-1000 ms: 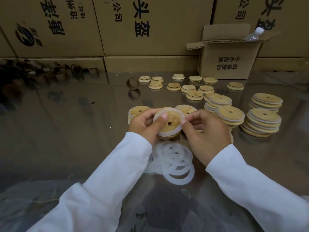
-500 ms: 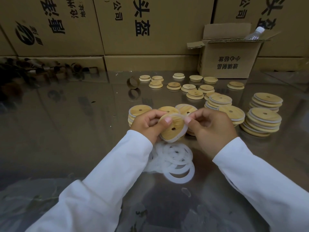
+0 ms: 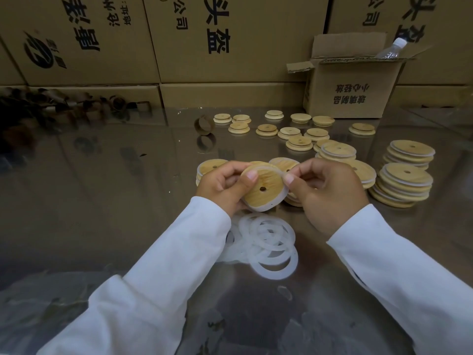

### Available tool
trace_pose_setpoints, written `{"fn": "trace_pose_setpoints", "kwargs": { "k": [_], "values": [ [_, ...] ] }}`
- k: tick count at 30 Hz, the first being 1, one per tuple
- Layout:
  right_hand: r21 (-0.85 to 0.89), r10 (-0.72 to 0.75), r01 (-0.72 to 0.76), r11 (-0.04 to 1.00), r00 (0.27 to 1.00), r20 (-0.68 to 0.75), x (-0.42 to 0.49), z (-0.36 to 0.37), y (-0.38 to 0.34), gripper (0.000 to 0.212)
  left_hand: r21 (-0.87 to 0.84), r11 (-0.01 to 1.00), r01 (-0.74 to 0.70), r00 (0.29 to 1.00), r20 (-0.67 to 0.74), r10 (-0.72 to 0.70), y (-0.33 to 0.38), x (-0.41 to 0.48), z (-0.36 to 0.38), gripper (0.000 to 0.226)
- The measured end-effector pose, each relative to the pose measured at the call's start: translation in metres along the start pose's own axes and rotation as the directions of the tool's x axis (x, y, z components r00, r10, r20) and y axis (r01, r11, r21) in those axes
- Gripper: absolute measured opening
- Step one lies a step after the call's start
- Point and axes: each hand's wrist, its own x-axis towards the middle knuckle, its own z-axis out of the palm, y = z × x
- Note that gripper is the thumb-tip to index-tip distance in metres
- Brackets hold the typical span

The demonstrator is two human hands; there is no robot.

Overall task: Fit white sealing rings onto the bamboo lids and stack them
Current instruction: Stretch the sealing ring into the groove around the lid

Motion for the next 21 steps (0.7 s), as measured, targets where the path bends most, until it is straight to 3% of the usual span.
{"fn": "trace_pose_setpoints", "kwargs": {
  "k": [4,9,16,21],
  "values": [
    [0.086,0.037,-0.033,0.996,0.998,-0.044,-0.0051,0.0036,0.0020,0.009,-0.049,0.998,0.028,0.999,-0.027,-0.030,-0.0001,-0.0004,0.0011,0.007],
    [0.032,0.017,-0.014,0.999,0.996,-0.092,-0.0095,0.0095,0.0040,0.010,-0.156,0.984,0.089,0.994,-0.043,-0.097,0.0023,0.0013,0.0019,0.007],
    [-0.044,-0.024,0.023,0.999,0.999,-0.035,-0.0077,0.0077,0.0075,0.017,0.091,0.994,0.061,0.998,-0.012,-0.060,0.0002,-0.0027,0.0030,0.008],
    [-0.170,0.012,-0.014,0.985,1.000,-0.018,-0.0027,0.0080,0.0091,0.019,0.128,0.992,0.005,1.000,0.005,-0.006,0.0006,-0.0028,0.0017,0.007]
  ]
}}
